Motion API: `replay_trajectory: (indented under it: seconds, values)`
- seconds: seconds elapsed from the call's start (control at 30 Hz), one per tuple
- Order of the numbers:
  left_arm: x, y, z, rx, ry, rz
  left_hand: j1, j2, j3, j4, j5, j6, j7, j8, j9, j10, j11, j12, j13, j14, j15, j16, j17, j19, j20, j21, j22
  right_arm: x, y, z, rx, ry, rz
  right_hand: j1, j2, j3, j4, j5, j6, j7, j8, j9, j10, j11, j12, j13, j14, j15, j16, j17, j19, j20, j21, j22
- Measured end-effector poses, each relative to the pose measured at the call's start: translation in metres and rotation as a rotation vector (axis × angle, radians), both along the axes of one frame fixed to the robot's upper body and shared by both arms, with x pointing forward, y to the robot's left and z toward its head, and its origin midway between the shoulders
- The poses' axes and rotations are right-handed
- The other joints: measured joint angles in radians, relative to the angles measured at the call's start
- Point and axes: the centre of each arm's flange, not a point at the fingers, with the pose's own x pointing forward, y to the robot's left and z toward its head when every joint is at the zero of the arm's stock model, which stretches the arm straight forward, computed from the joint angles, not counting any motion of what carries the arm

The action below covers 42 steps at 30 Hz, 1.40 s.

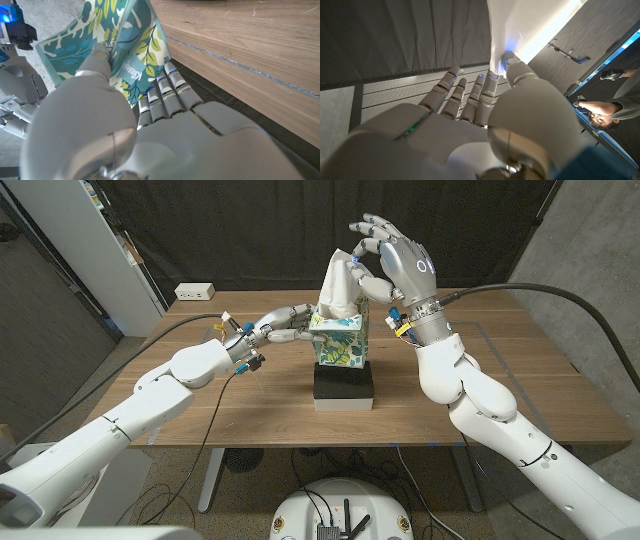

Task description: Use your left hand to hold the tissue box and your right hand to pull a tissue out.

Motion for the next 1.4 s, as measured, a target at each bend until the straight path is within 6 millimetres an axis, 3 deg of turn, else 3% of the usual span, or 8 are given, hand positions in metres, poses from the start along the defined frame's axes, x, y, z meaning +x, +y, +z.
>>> replay_trajectory:
  seconds: [1.4]
  values:
    - [-0.01,-0.001,0.0,0.011,-0.015,0.003,-0.004,-0.004,0.0,0.0,0.0,-0.006,0.006,0.0,0.0,0.0,0.0,0.0,0.005,-0.001,0.001,0.005,0.0,0.0,0.0,0.0,0.0,-0.008,-0.009,0.024,0.101,-0.145,0.046,0.007,0.006,-0.026,0.004,0.0,0.004,-0.004,0.0,0.0,-0.005,-0.005,-0.004,0.0,-0.011,0.0,-0.011,0.0,-0.008,0.0,-0.008,0.0]
